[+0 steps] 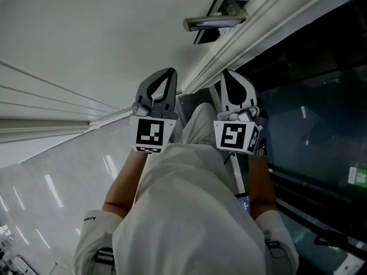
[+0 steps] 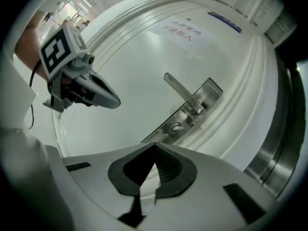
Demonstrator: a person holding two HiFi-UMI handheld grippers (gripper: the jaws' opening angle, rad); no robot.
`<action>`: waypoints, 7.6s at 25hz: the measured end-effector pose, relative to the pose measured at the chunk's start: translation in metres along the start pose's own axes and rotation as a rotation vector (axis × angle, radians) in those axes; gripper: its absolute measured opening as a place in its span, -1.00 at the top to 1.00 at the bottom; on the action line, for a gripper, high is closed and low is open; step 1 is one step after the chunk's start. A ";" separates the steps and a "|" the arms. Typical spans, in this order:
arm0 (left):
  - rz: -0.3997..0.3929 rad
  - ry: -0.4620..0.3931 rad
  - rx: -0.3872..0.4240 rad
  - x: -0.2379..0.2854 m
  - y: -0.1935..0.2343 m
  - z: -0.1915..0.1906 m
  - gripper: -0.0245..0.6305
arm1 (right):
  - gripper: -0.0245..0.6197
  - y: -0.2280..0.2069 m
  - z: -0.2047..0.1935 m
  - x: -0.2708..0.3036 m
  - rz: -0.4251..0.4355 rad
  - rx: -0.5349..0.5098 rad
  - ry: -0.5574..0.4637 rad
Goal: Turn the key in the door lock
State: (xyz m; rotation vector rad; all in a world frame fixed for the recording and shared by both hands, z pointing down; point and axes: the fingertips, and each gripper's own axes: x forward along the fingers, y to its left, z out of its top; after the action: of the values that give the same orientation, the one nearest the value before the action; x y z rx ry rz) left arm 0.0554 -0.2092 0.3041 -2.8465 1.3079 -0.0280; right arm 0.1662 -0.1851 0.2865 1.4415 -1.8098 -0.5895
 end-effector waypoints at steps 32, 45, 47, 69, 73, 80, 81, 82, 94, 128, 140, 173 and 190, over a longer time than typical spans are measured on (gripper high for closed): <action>0.061 0.008 0.021 0.005 0.018 -0.001 0.90 | 0.64 -0.047 0.029 0.084 -0.108 -0.540 -0.045; 0.046 0.016 0.016 0.010 0.017 -0.005 0.90 | 0.86 -0.055 0.030 0.088 -0.136 -0.327 0.006; 0.042 0.021 0.008 0.010 0.013 -0.006 0.90 | 0.86 -0.057 0.031 0.087 -0.128 -0.235 0.016; 0.070 0.040 0.022 -0.005 0.006 -0.009 0.90 | 0.89 -0.073 0.021 0.088 0.100 1.088 -0.113; 0.067 0.030 0.022 -0.008 0.005 -0.006 0.90 | 0.89 -0.074 0.018 0.088 0.137 1.420 -0.146; 0.078 0.028 0.010 -0.011 0.006 -0.008 0.90 | 0.89 -0.073 0.013 0.087 0.187 1.734 -0.181; 0.079 0.028 0.009 -0.010 0.007 -0.007 0.90 | 0.89 -0.074 0.013 0.088 0.196 1.765 -0.187; 0.081 0.028 0.007 -0.010 0.008 -0.007 0.90 | 0.89 -0.074 0.013 0.089 0.202 1.790 -0.195; 0.101 0.032 -0.004 -0.019 0.014 -0.011 0.90 | 0.68 -0.053 0.015 0.075 0.341 1.668 -0.236; 0.067 0.048 -0.014 -0.010 0.006 -0.019 0.90 | 0.58 -0.055 0.027 0.081 -0.090 -0.458 0.003; 0.046 0.056 -0.035 -0.001 0.002 -0.023 0.90 | 0.62 -0.053 0.027 0.086 -0.138 -0.586 0.010; 0.047 0.048 -0.015 -0.002 0.002 -0.019 0.90 | 0.67 -0.063 0.031 0.084 -0.135 -0.070 0.014; 0.066 0.049 -0.029 -0.004 0.008 -0.019 0.90 | 0.70 -0.066 0.032 0.084 -0.079 0.150 -0.014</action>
State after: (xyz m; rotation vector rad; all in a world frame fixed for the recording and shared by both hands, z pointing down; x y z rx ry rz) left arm 0.0457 -0.2113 0.3229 -2.8420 1.4219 -0.0800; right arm 0.1737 -0.2857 0.2396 1.6184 -1.8475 -0.5136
